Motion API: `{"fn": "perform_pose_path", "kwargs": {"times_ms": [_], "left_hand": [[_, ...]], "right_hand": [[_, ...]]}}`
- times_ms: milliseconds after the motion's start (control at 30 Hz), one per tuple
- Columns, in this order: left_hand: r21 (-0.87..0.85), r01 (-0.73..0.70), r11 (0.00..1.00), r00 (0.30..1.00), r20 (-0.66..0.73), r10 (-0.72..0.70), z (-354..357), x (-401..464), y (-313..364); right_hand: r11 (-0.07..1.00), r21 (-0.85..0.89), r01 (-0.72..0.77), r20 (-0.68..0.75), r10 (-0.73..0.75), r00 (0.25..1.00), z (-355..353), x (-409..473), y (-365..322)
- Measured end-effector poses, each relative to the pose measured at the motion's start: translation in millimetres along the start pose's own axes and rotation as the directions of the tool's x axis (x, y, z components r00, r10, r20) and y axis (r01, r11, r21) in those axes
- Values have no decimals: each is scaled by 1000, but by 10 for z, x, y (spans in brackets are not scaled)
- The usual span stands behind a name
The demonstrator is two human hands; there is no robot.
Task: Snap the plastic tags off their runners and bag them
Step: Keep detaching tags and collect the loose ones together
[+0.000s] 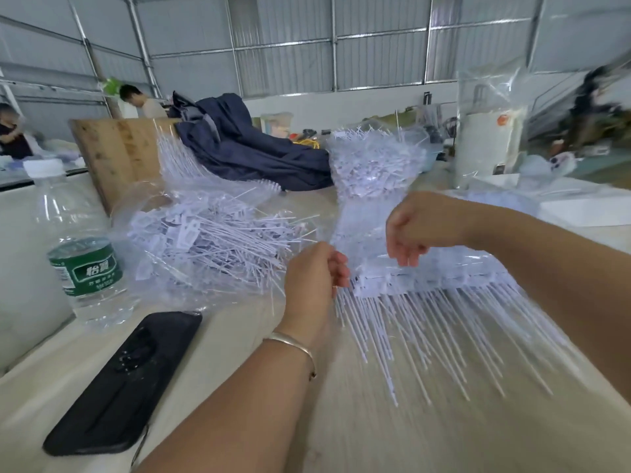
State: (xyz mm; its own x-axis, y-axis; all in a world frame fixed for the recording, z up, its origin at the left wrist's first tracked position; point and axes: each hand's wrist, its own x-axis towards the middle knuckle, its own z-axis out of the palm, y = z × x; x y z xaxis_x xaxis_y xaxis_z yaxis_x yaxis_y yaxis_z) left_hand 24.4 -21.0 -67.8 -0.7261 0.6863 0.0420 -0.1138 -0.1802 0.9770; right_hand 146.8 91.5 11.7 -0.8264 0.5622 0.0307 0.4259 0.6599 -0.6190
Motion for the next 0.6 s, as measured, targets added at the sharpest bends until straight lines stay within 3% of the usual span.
{"fn": "perform_pose_path", "kwargs": {"times_ms": [67, 133, 200, 233, 400, 500, 600], "left_hand": [[288, -129, 949, 991, 75, 112, 29, -19, -84], [601, -292, 744, 956, 199, 214, 41, -44, -178], [734, -390, 557, 921, 305, 242, 57, -74, -250], [750, -407, 522, 913, 335, 231, 64, -90, -266], [845, -430, 319, 902, 414, 119, 81, -106, -318], [831, -415, 369, 907, 408, 101, 84, -101, -307], [846, -425, 323, 904, 413, 106, 117, -140, -335]], "right_hand": [[980, -178, -92, 109, 112, 988, 5, -169, 242], [884, -452, -123, 35, 156, 987, 75, -319, 448], [755, -647, -105, -61, 86, 994, 173, -458, 630], [704, -705, -83, -86, 32, 996, 223, -503, 735], [690, -720, -76, -152, -50, 987, 482, -552, 1007], [698, -704, -129, -190, -10, 982, 542, -535, 1051], [777, -603, -181, -226, 51, 973, 584, -501, 1047]]}}
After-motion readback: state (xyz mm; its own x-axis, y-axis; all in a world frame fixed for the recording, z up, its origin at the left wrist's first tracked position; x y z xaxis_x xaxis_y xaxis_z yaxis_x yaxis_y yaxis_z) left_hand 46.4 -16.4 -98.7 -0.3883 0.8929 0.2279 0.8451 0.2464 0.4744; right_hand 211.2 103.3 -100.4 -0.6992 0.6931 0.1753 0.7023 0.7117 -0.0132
